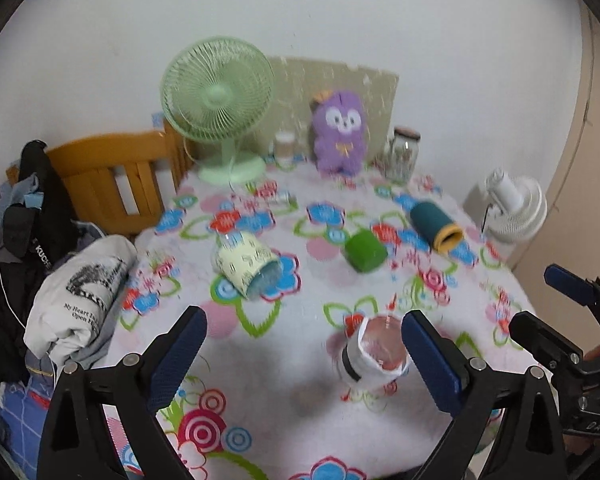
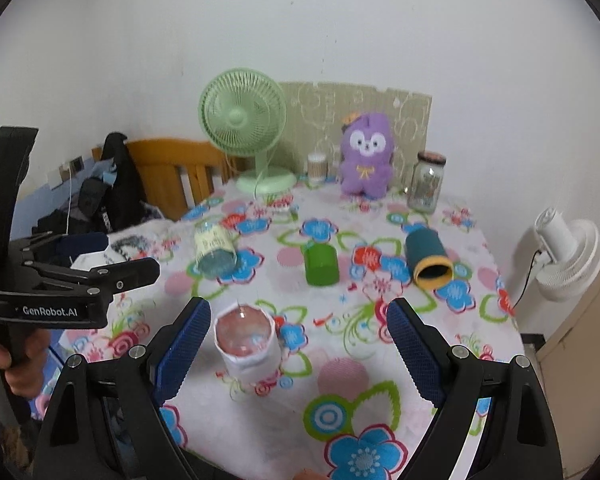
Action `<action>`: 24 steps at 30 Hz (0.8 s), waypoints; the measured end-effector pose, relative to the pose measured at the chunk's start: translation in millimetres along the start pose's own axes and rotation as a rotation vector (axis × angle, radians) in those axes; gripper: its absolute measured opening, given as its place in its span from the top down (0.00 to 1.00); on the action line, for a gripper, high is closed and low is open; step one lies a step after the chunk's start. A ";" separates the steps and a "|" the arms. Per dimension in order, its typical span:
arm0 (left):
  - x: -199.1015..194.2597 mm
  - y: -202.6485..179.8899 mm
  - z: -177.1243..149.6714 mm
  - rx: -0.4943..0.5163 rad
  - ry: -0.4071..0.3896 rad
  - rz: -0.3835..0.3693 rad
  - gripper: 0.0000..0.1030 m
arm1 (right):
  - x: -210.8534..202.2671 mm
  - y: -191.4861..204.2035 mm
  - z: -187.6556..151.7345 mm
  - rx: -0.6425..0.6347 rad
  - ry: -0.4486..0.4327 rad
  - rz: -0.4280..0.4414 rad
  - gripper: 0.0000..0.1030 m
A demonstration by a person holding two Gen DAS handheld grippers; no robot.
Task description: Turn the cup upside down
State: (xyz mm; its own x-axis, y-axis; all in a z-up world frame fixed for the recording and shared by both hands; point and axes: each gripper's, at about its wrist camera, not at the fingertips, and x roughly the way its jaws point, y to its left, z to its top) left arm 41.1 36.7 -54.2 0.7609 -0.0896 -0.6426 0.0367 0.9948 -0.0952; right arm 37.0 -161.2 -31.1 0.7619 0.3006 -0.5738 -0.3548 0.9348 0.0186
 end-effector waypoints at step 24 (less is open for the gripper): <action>-65.8 5.4 0.9 -0.043 -0.403 0.049 0.00 | -63.0 27.8 29.3 -0.019 -0.261 -0.123 0.00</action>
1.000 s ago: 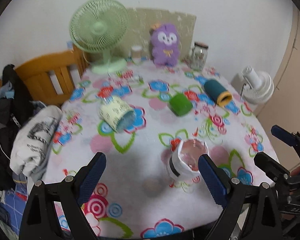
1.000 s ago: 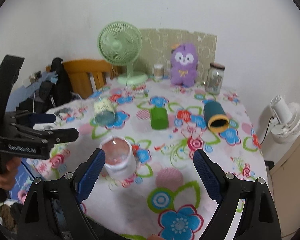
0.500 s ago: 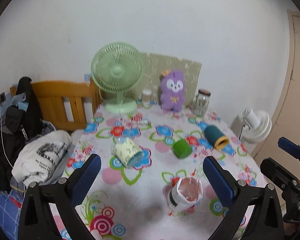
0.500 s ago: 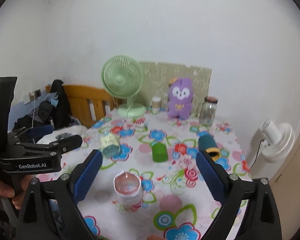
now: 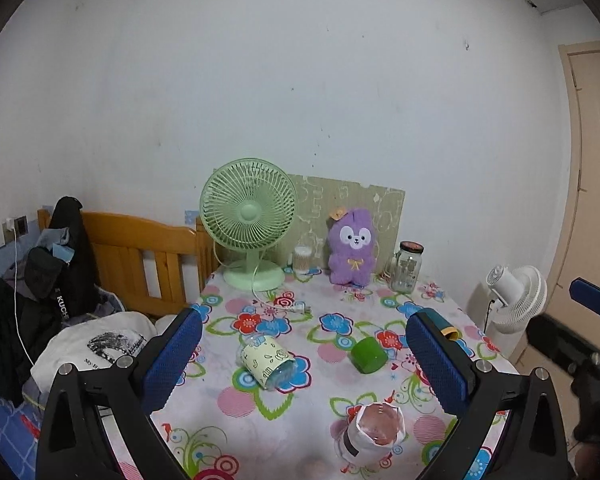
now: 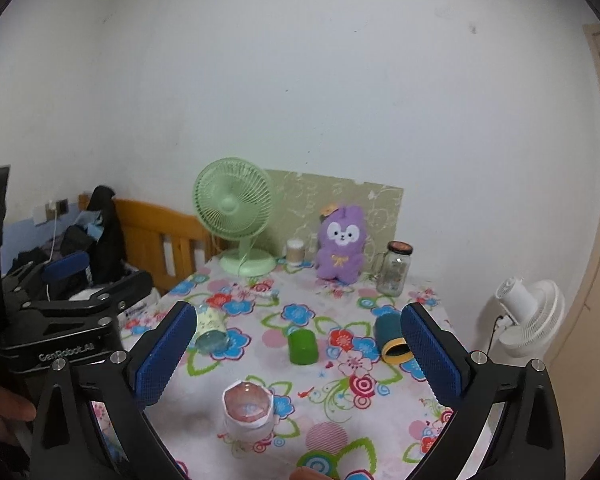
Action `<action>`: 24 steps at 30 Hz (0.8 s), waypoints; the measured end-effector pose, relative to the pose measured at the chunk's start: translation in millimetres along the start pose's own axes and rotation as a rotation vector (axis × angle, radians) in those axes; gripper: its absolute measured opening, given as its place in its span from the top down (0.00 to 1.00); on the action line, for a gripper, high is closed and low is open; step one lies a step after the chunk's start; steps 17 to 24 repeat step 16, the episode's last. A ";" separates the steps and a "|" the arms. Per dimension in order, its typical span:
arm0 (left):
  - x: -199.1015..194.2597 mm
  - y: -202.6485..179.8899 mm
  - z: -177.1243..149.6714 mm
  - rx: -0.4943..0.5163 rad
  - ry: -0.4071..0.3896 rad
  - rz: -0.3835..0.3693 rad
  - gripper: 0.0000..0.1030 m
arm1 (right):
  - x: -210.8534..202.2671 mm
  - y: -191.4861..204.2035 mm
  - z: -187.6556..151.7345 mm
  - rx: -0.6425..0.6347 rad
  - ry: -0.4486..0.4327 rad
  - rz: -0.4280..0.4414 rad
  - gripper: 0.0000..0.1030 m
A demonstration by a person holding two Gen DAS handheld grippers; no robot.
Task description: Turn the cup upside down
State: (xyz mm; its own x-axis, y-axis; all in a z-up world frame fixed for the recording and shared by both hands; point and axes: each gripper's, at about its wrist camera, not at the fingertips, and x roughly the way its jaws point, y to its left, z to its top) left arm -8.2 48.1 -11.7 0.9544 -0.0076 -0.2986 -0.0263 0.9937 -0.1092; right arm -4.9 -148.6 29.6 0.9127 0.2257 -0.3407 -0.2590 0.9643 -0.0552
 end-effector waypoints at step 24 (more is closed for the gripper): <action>-6.5 -7.4 -4.5 0.014 -0.050 0.001 0.00 | 3.0 -2.9 1.1 0.029 -0.013 -0.034 0.00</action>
